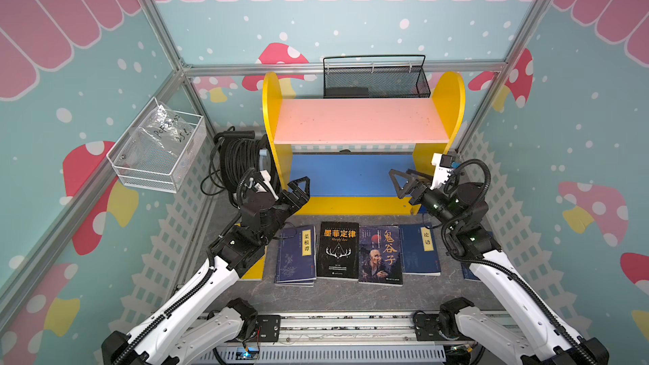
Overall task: Stacking books/files
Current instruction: Pick up the book from the middle-left of the table.
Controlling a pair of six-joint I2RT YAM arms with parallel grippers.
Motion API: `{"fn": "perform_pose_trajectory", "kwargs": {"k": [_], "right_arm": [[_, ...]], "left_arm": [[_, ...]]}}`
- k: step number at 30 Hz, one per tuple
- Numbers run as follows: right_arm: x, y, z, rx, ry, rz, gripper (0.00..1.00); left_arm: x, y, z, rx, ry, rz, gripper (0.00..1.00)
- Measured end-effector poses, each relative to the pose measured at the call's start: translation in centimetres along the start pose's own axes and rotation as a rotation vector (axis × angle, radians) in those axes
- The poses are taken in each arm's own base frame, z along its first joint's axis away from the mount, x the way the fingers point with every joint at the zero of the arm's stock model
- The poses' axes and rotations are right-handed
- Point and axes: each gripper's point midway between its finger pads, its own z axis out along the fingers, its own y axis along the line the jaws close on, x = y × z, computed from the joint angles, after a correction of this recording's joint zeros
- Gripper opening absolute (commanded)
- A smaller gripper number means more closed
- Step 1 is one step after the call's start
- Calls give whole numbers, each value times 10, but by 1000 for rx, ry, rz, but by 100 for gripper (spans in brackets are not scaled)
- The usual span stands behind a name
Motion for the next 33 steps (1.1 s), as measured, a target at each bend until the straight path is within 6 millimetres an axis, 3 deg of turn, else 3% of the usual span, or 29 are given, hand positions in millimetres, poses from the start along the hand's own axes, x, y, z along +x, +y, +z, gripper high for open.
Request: {"fn": "perform_pose_trajectory", "kwargs": {"k": [5,9,13,20,26,30,33], "right_arm": [[-3,17,-1,-85,-1,-9,100],[1,25,1,-134,28,-9,100],[3,25,26,-159,106,2,99],[13,-13,45,12,151,32,99],[19,-46,44,249,141,26,99],[34,-44,57,352,192,-12,99],[57,-33,75,389,255,-55,99]], "left_arm": [[4,-27,0,139,3,1,100],[5,-19,-3,132,-3,-35,100],[1,-12,-7,118,-23,-69,100],[-12,27,9,-139,47,-25,100],[8,59,4,-324,211,127,100],[32,92,-6,-440,341,200,100],[47,114,-14,-510,419,245,100]]}}
